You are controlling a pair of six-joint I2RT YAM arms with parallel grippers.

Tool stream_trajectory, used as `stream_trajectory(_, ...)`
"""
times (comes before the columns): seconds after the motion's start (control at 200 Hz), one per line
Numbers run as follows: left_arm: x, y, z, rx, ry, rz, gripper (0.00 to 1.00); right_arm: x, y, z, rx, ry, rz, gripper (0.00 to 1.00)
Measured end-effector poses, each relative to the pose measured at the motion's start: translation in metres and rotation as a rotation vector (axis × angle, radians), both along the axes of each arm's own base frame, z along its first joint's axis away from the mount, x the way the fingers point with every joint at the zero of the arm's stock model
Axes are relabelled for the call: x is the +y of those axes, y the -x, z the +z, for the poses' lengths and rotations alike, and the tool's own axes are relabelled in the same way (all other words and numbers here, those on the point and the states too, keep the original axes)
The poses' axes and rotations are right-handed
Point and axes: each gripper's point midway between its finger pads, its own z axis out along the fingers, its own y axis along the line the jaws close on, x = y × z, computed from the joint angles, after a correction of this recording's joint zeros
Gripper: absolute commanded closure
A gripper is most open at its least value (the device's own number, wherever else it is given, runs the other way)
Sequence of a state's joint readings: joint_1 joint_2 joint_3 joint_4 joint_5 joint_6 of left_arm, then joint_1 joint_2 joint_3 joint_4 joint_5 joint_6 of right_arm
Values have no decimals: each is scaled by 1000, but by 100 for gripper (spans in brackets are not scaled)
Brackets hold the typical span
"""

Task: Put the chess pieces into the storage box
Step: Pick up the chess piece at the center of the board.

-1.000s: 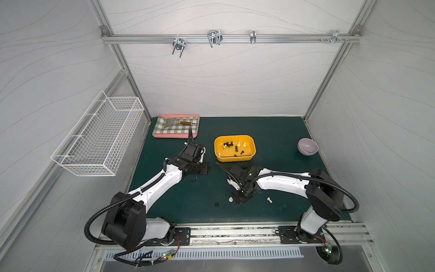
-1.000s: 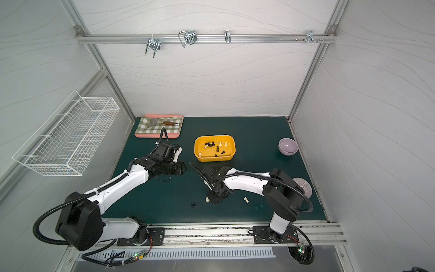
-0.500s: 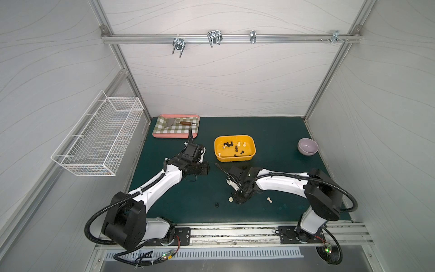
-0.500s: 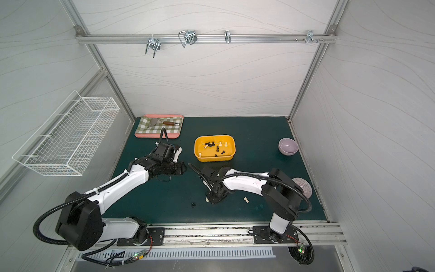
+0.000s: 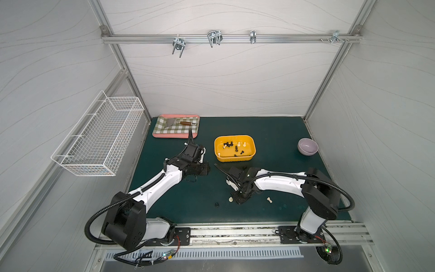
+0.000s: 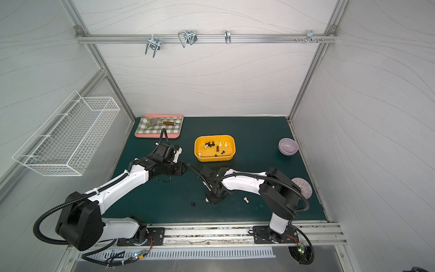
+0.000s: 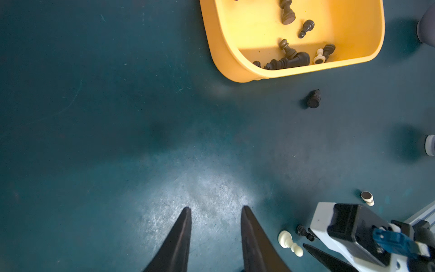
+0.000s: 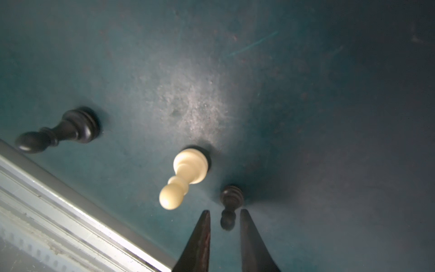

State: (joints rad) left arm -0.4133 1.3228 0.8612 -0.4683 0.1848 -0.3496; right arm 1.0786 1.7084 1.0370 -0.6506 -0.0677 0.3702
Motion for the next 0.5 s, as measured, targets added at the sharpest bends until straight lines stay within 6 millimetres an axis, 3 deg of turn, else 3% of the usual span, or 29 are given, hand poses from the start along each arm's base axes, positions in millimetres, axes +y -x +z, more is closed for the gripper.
stream_trajectory(0.5, -2, 0, 1, -2, 9, -5, 63, 4, -6, -3, -16, 9, -3, 83)
